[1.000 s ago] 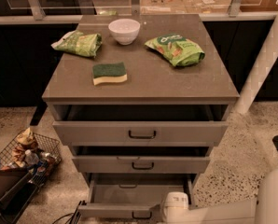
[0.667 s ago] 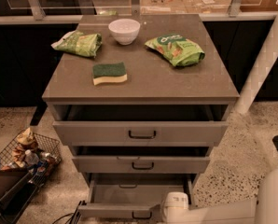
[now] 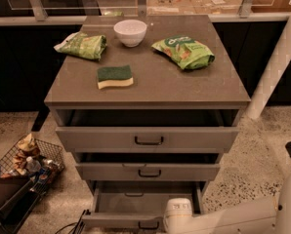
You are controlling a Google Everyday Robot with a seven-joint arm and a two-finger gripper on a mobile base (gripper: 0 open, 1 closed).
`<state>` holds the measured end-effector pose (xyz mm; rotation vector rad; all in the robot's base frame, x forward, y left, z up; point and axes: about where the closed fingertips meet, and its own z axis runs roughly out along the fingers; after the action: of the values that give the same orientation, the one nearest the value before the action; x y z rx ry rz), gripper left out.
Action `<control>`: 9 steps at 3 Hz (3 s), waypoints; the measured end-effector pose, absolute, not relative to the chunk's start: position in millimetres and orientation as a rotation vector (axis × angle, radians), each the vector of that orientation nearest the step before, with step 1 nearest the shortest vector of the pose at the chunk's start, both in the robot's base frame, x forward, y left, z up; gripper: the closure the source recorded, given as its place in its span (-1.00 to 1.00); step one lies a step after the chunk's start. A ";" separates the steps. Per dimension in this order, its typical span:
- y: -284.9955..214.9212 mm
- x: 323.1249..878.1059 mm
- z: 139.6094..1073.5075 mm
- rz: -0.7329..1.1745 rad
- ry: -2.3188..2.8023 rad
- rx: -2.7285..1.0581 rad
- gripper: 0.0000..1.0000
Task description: Open bottom drawer
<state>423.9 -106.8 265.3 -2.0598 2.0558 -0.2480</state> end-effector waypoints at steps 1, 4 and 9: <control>-106.6 408.0 316.6 -0.363 2.043 -2.108 1.00; -178.7 455.1 297.7 -0.369 1.978 -2.059 1.00; -181.7 506.9 149.8 -0.038 2.072 -2.029 1.00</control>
Offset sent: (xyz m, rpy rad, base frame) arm -0.0007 -0.0238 0.0992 -0.1374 -0.1020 0.0908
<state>506.9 -181.7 149.8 -2.0289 2.0718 -0.0384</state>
